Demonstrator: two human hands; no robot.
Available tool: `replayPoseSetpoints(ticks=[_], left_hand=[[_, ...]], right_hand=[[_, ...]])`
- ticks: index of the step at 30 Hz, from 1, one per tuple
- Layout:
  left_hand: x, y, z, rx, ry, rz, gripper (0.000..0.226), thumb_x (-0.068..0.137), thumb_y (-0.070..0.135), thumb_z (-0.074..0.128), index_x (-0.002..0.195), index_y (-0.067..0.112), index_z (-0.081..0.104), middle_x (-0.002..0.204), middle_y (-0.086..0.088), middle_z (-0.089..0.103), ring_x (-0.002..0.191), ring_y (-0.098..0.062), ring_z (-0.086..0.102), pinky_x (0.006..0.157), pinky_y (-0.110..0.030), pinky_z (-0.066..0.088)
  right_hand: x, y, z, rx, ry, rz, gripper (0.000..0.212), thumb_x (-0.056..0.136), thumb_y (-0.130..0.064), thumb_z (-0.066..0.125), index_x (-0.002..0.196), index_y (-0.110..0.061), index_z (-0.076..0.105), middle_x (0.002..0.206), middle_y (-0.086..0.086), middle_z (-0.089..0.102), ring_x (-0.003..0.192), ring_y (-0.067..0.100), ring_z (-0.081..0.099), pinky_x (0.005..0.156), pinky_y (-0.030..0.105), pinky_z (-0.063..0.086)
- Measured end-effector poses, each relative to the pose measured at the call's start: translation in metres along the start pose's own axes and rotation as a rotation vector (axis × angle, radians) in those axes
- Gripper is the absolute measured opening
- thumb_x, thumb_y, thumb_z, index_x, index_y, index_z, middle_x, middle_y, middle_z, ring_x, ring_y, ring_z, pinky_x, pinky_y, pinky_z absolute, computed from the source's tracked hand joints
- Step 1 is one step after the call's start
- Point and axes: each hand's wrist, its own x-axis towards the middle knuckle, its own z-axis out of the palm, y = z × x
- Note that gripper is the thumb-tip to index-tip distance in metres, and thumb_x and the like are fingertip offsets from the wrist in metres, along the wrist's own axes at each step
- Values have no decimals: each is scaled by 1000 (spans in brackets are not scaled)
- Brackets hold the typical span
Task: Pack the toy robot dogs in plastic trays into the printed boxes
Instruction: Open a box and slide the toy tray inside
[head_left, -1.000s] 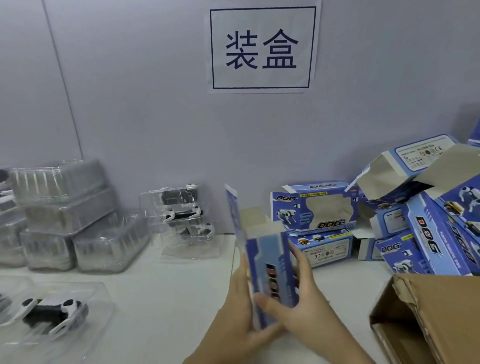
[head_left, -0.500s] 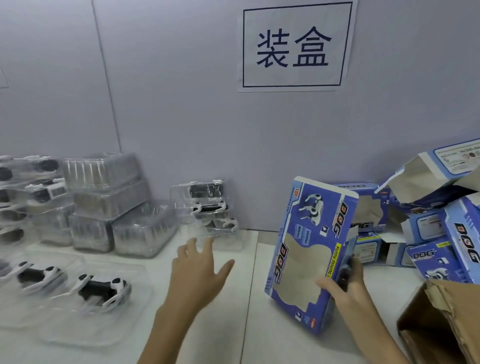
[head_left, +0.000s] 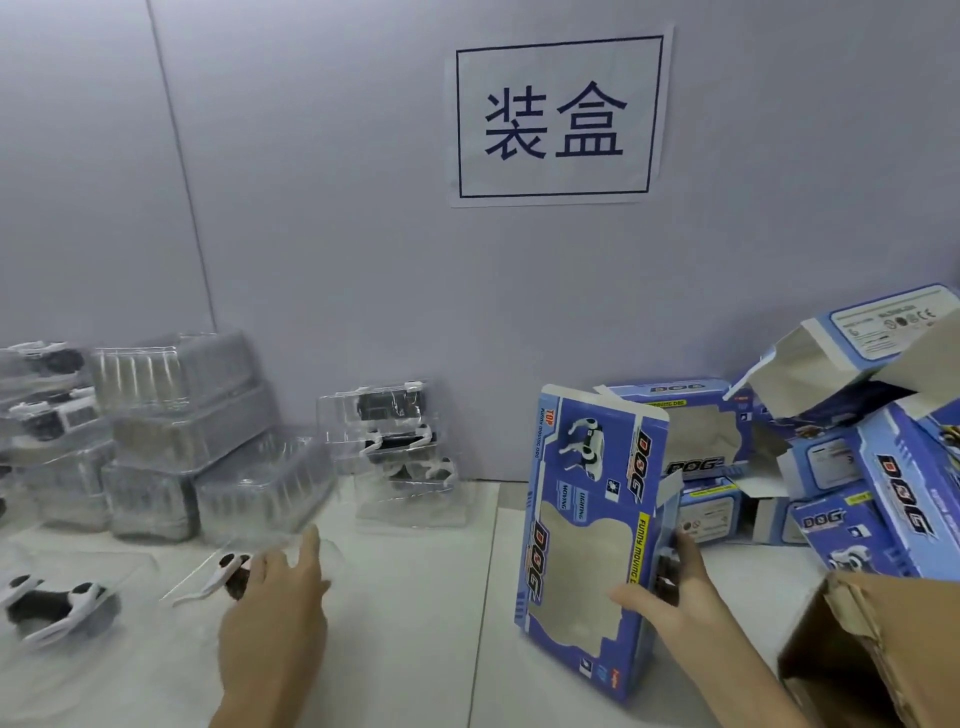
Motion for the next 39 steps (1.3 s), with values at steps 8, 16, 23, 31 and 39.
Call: replayPoseSetpoints(ticks=[8, 16, 23, 31, 39], left_hand=[[-21, 85, -13, -141, 177, 696, 67, 102, 45, 62, 162, 31, 36, 154, 7, 54, 143, -15, 52, 79, -31, 63], [-33, 115, 24, -95, 154, 1019, 77, 77, 50, 88, 143, 20, 63, 139, 2, 68, 129, -20, 66, 94, -30, 59], [-23, 89, -34, -1548, -192, 402, 39, 108, 32, 49, 146, 26, 51, 143, 8, 63, 133, -12, 57, 119, -46, 38], [-15, 61, -32, -1643, -454, 220, 40, 74, 50, 84, 112, 40, 75, 119, -5, 78, 101, -31, 78, 78, -40, 63], [29, 1, -1, -1386, -953, 165, 63, 70, 52, 94, 126, 53, 65, 135, -2, 71, 121, -33, 70, 105, -47, 56]], right_hand=[[-7, -9, -16, 62, 73, -55, 46, 91, 4, 68, 112, -36, 58, 101, -4, 74, 91, 17, 72, 68, 27, 53], [-10, -27, -31, 381, 37, 13, 47, 79, -7, 64, 124, -18, 62, 107, 13, 74, 99, 35, 67, 86, 45, 51], [-19, -24, -13, 219, -311, 210, 103, 41, -43, 102, 131, -12, 63, 120, 19, 75, 108, 38, 74, 105, 54, 50], [-25, -9, 39, 173, -490, 277, 86, 57, -74, 86, 115, -12, 76, 106, 17, 76, 89, 31, 74, 73, 39, 61], [37, 13, 57, -155, 131, 106, 31, 97, -34, 70, 113, -7, 70, 95, 11, 76, 86, 25, 74, 89, 43, 62]])
